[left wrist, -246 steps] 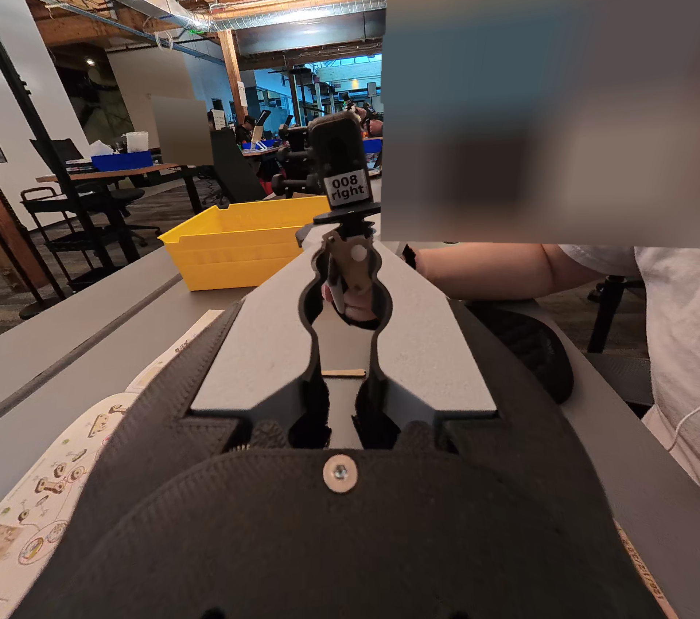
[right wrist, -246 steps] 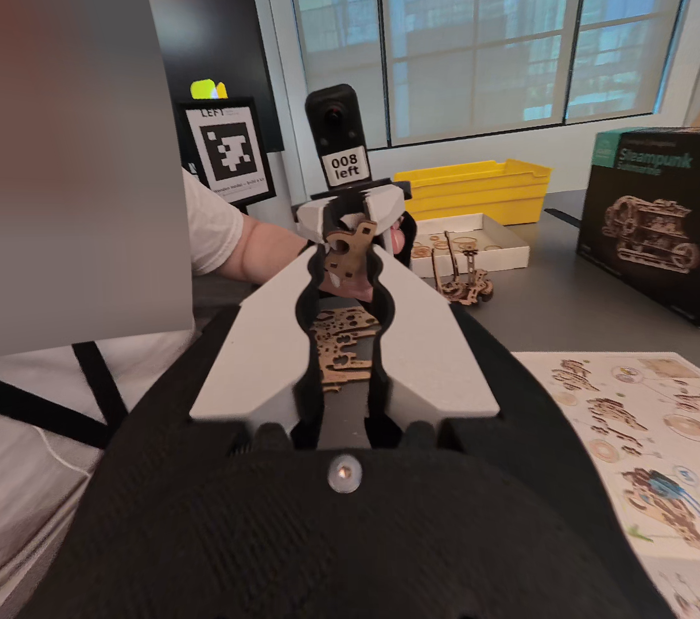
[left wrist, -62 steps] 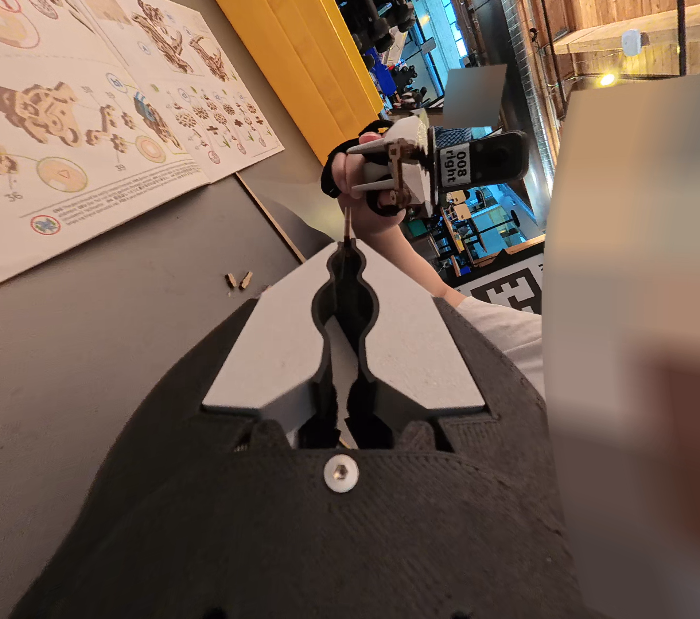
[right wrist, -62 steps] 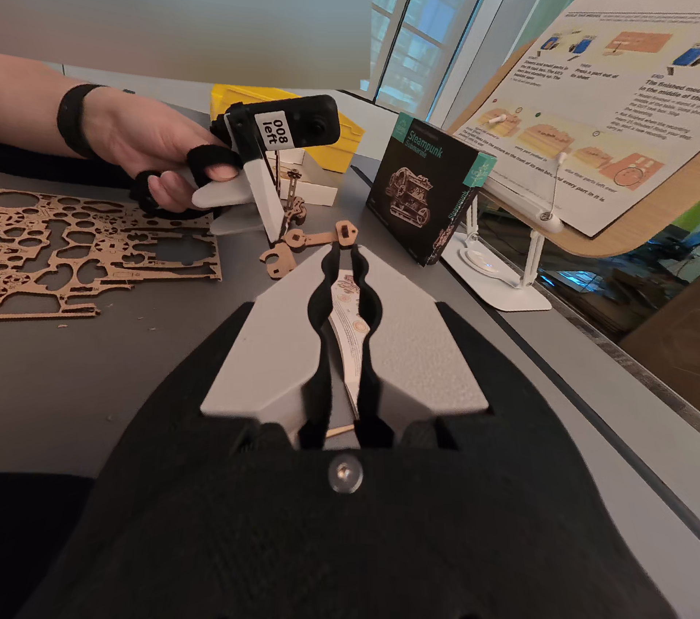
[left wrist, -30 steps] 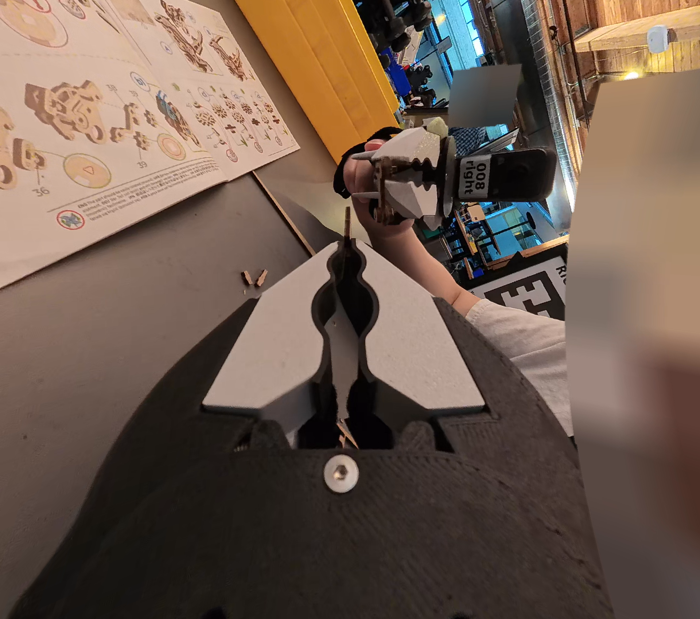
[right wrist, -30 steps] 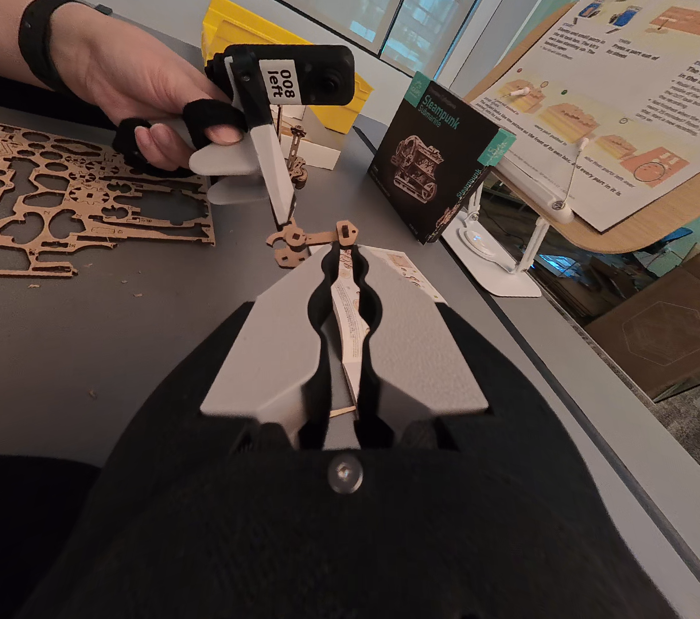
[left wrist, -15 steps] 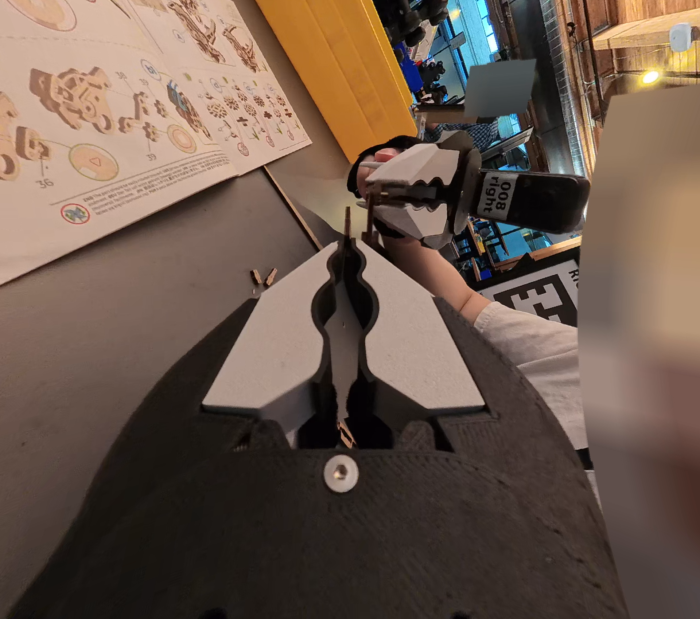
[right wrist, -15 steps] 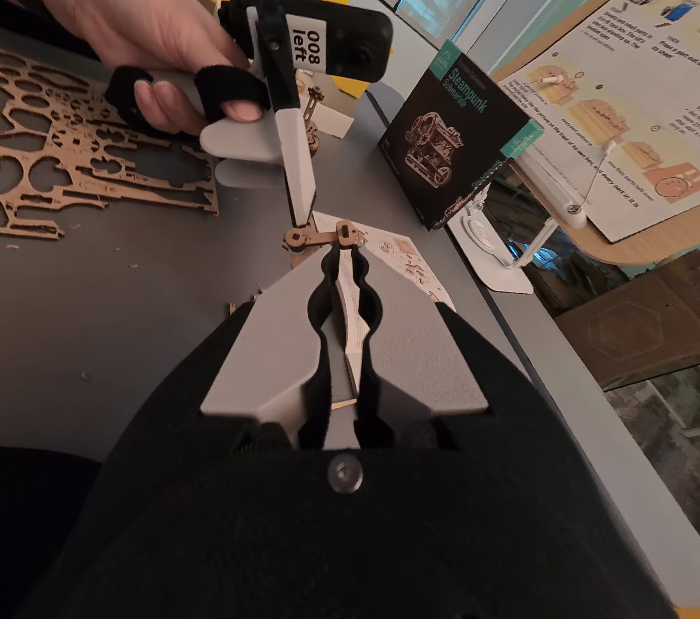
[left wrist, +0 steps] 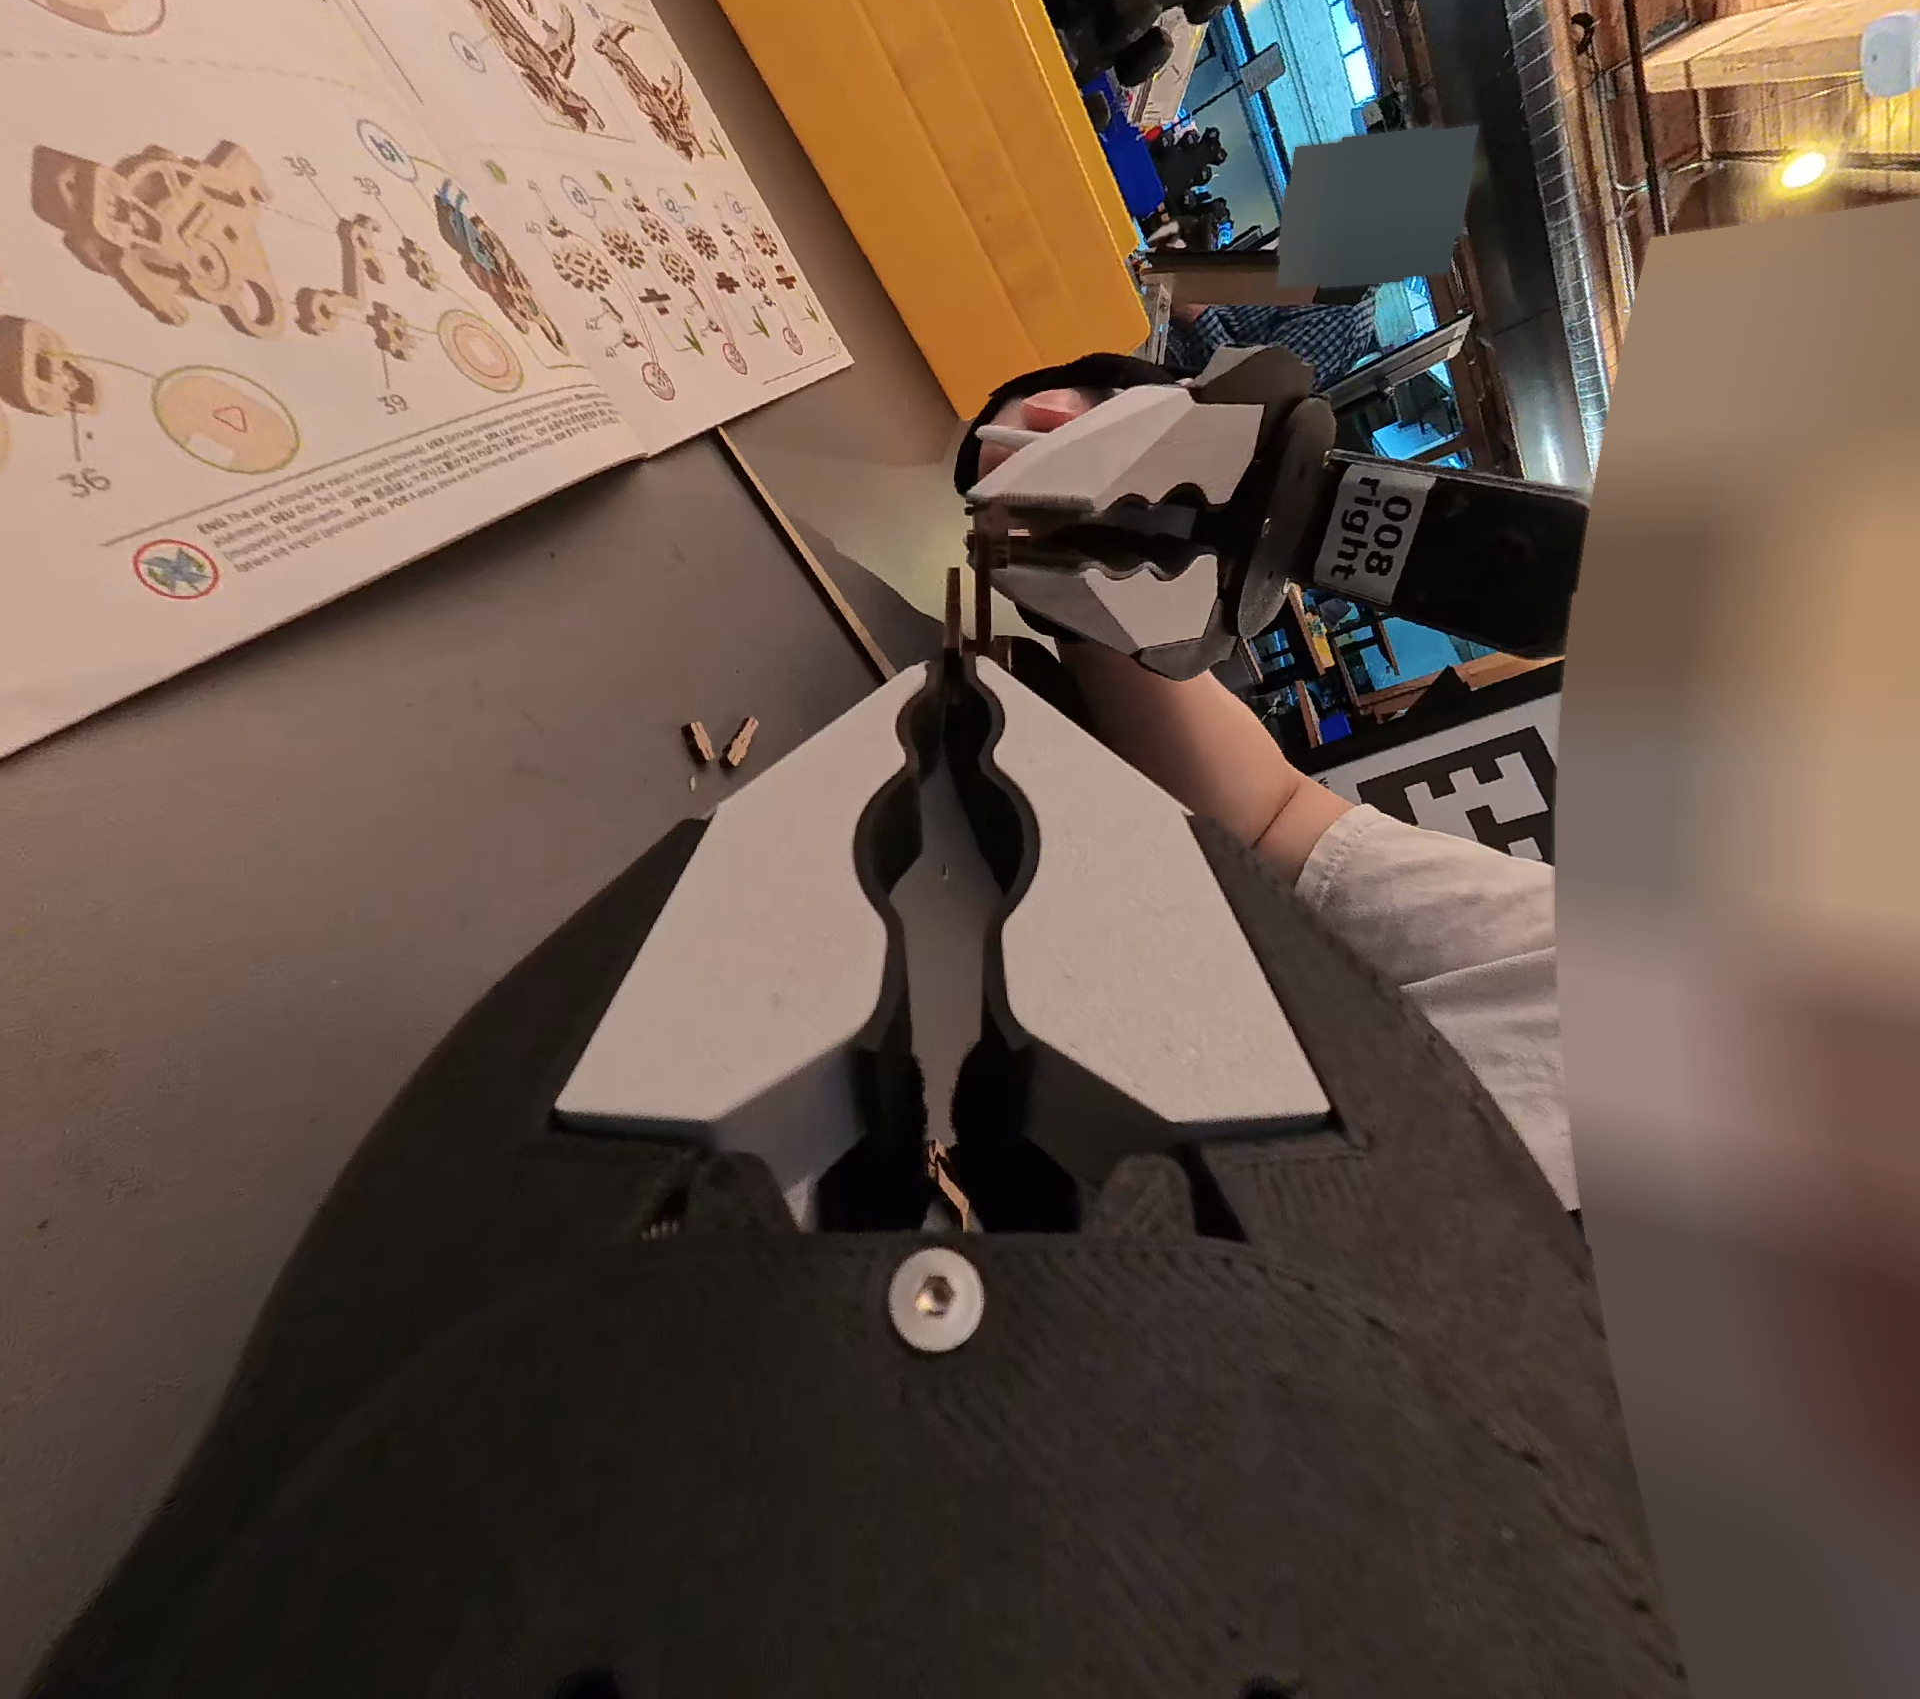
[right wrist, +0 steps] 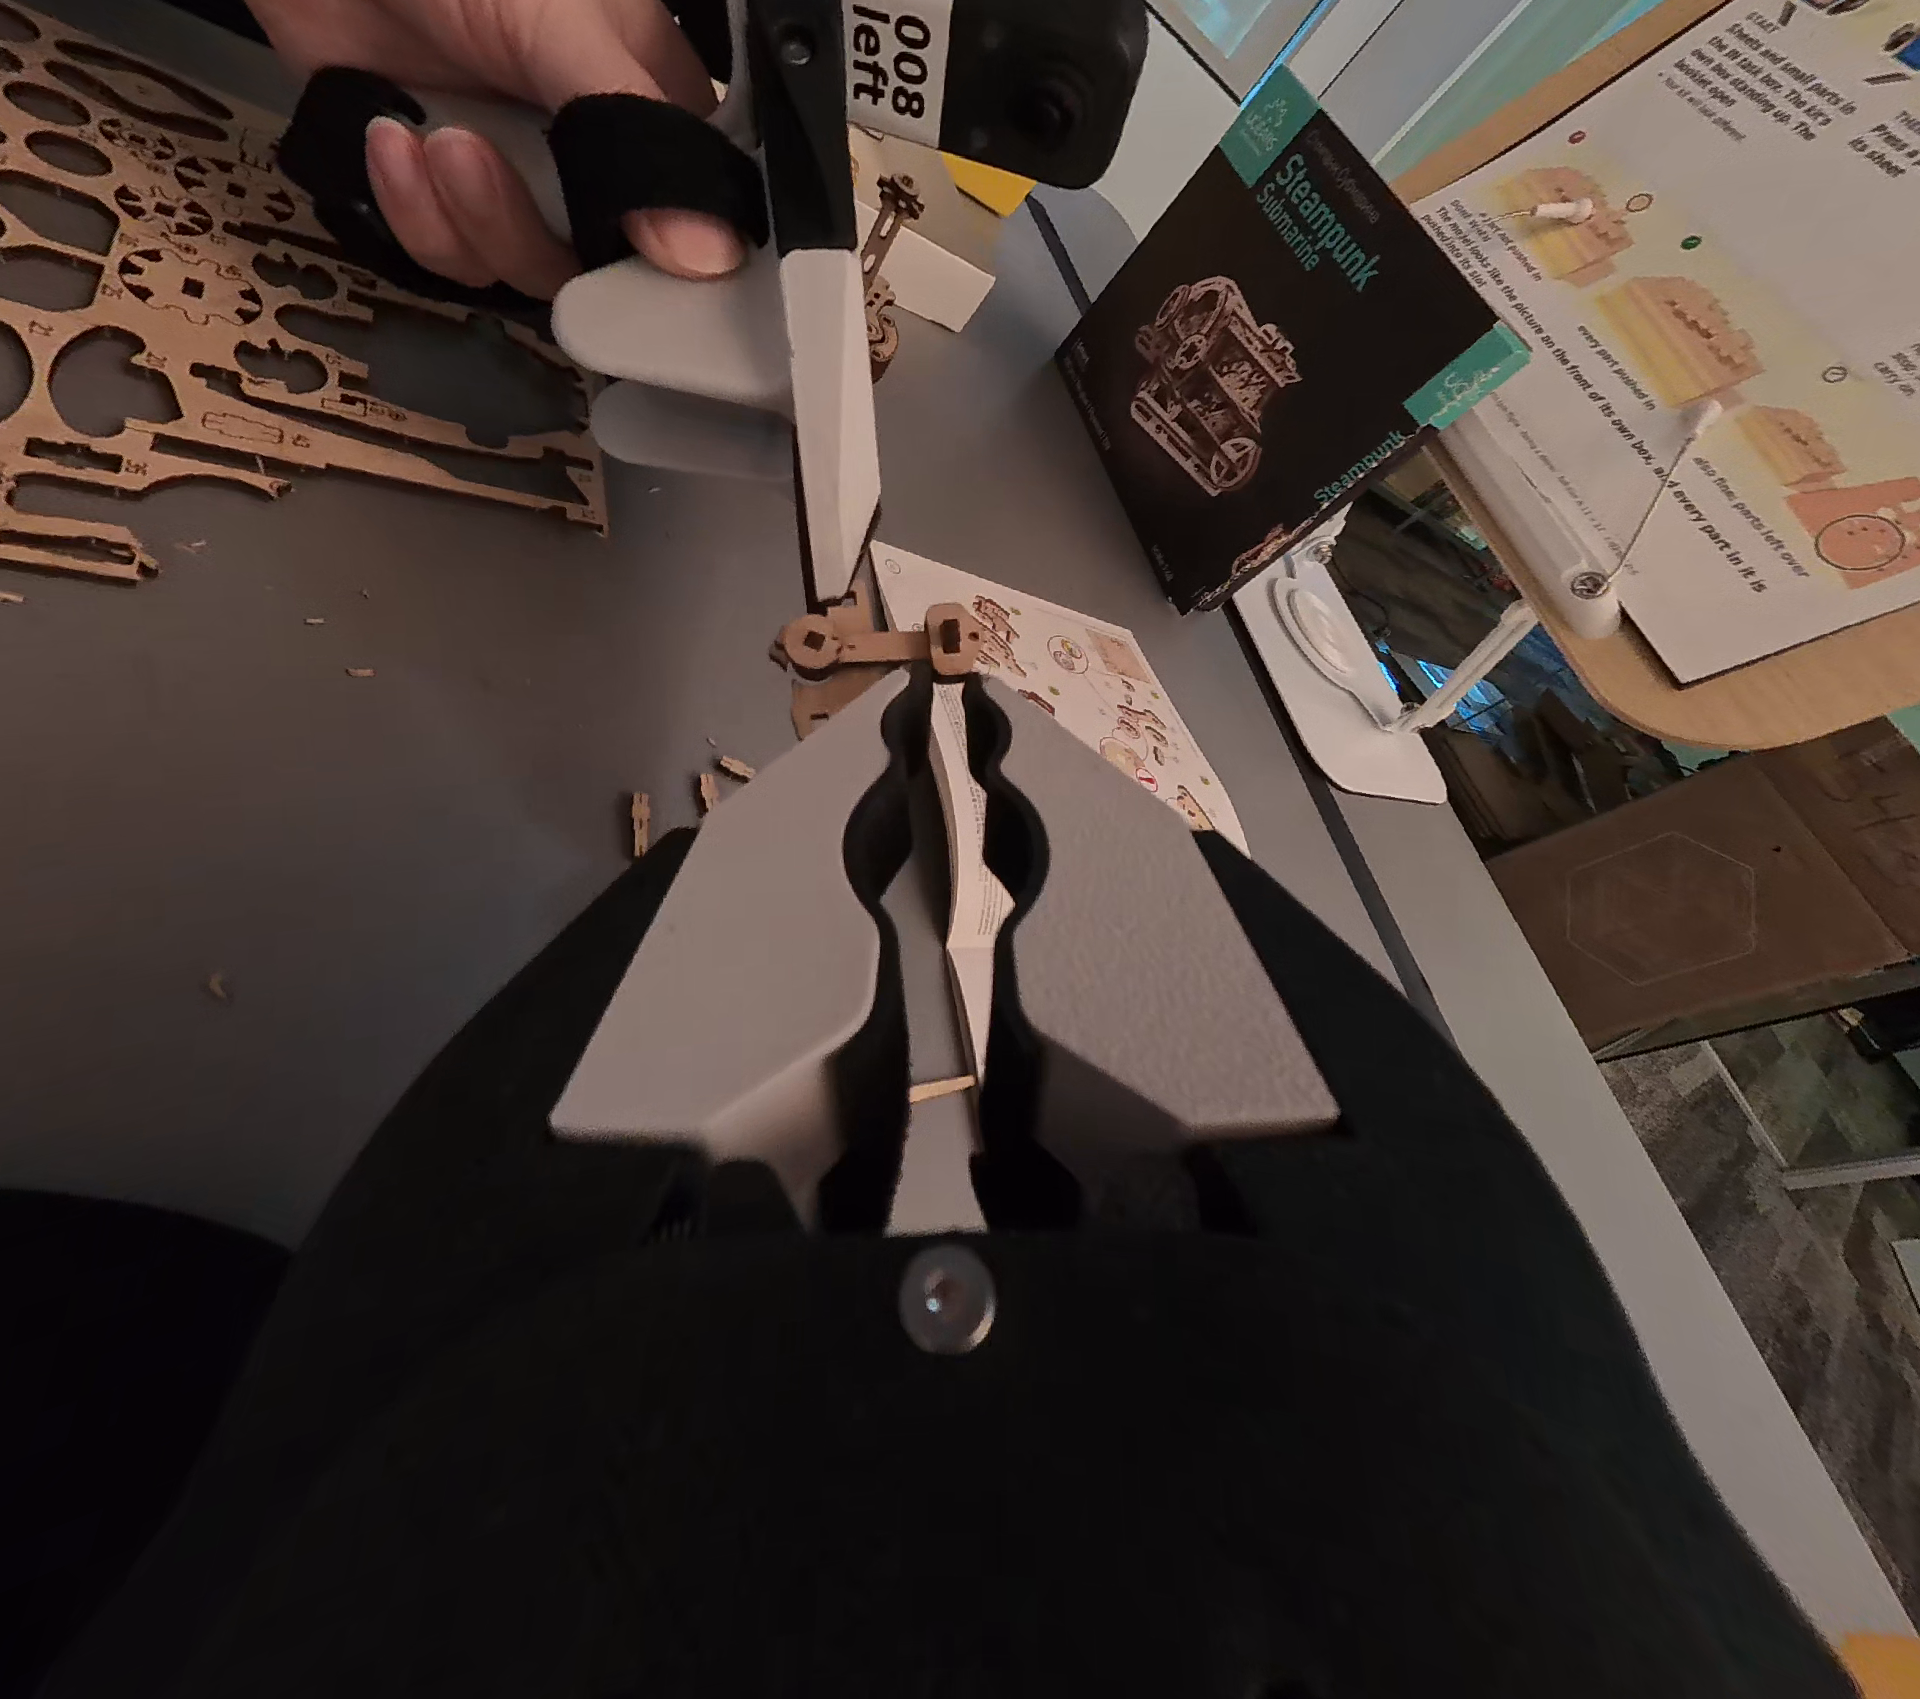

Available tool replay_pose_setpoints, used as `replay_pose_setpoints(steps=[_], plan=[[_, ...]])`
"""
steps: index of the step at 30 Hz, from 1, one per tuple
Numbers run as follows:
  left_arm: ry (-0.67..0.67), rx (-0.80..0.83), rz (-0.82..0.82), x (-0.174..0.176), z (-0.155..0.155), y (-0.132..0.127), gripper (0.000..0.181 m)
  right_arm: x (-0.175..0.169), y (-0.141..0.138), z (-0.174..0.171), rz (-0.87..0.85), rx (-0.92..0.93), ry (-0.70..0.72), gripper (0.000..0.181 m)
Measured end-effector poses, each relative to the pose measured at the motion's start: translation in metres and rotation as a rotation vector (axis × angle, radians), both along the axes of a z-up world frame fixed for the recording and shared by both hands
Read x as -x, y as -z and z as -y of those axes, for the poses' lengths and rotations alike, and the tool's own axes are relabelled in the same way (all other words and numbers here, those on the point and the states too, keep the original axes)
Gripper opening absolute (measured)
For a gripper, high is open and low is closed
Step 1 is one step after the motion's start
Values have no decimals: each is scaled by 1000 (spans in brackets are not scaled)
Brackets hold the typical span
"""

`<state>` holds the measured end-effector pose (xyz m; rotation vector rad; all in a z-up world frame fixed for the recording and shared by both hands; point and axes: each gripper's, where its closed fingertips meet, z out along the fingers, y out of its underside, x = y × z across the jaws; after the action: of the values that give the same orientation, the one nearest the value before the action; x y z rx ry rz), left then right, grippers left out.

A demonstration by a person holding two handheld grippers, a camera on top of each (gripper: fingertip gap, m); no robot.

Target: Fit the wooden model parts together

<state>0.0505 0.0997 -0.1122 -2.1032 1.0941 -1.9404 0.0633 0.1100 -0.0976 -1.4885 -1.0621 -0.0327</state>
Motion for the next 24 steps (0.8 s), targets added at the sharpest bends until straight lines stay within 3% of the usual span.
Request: replay_pose_setpoints(steps=[10, 17, 24], plan=[[0, -9, -40, 1, -2, 9, 0, 0, 10, -2, 121, -6, 25, 3], [7, 29, -4, 0, 3, 0, 0, 1, 8, -3, 84, 10, 27, 0], [-4, 14, -42, 2, -1, 8, 0, 4, 18, 0, 83, 69, -5, 0]])
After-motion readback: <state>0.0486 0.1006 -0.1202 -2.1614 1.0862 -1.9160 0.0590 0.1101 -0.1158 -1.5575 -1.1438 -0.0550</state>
